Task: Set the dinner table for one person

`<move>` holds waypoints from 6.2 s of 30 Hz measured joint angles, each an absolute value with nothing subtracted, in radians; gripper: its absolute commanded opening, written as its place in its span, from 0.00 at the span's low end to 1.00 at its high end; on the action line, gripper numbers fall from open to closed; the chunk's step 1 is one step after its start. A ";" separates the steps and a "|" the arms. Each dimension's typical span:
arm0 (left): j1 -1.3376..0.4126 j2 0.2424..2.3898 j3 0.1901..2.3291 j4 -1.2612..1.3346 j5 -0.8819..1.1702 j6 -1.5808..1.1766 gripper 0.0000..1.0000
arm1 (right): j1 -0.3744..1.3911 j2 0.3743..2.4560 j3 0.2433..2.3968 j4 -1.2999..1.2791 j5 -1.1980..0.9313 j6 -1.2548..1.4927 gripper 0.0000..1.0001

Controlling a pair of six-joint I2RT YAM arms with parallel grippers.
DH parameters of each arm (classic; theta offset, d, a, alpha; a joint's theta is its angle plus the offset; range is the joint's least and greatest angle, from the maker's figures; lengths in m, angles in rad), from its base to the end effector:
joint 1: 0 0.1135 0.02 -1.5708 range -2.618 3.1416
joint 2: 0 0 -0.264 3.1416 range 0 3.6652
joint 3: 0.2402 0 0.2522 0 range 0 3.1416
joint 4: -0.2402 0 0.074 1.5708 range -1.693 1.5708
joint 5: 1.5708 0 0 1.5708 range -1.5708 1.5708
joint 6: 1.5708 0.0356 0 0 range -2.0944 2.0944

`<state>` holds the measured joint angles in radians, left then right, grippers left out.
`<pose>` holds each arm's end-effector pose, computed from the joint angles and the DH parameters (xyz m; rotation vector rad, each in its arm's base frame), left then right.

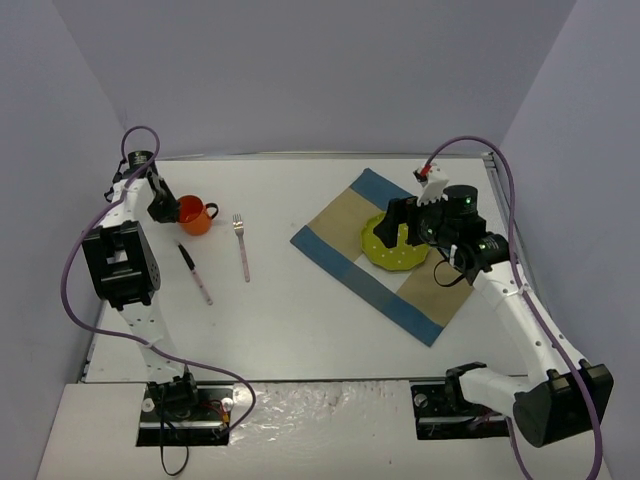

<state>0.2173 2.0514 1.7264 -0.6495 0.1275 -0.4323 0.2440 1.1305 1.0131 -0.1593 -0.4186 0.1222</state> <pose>0.4450 0.0936 0.2358 -0.7668 2.4340 -0.2461 0.2491 0.0769 0.3541 -0.4084 1.8262 0.6401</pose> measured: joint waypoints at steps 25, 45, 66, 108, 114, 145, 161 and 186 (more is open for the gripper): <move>-0.390 1.840 1.904 -0.932 0.067 -0.314 0.00 | 0.778 1.427 1.278 -0.155 -0.184 -0.134 0.77; -0.575 1.829 1.950 -1.052 -0.037 -0.314 0.00 | 0.786 1.542 1.304 -0.162 -0.067 -0.183 0.54; -0.575 1.829 1.961 -1.045 -0.015 -0.296 0.15 | 0.785 1.570 1.301 -0.158 -0.068 -0.208 0.00; -0.276 1.050 0.944 -0.621 -0.050 -0.371 0.97 | -0.090 1.061 0.667 0.061 0.006 -0.063 0.00; -0.273 1.000 0.872 -0.616 -0.065 -0.372 0.97 | -0.211 1.104 0.619 0.123 -0.064 -0.064 0.00; -0.273 1.014 0.871 -0.604 -0.064 -0.371 0.97 | -0.295 1.368 0.662 0.201 -0.196 -0.190 0.00; -0.266 1.018 0.871 -0.599 -0.050 -0.370 0.97 | -0.296 1.397 0.662 0.229 -0.172 -0.201 0.68; -0.259 1.520 1.119 -0.559 -0.108 -0.625 0.88 | -0.127 1.020 1.024 0.026 -0.145 0.215 1.00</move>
<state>-0.2589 1.5204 1.1188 -0.5595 -0.1083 -0.6252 -0.1274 1.0202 1.0237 0.0256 -0.1453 0.2150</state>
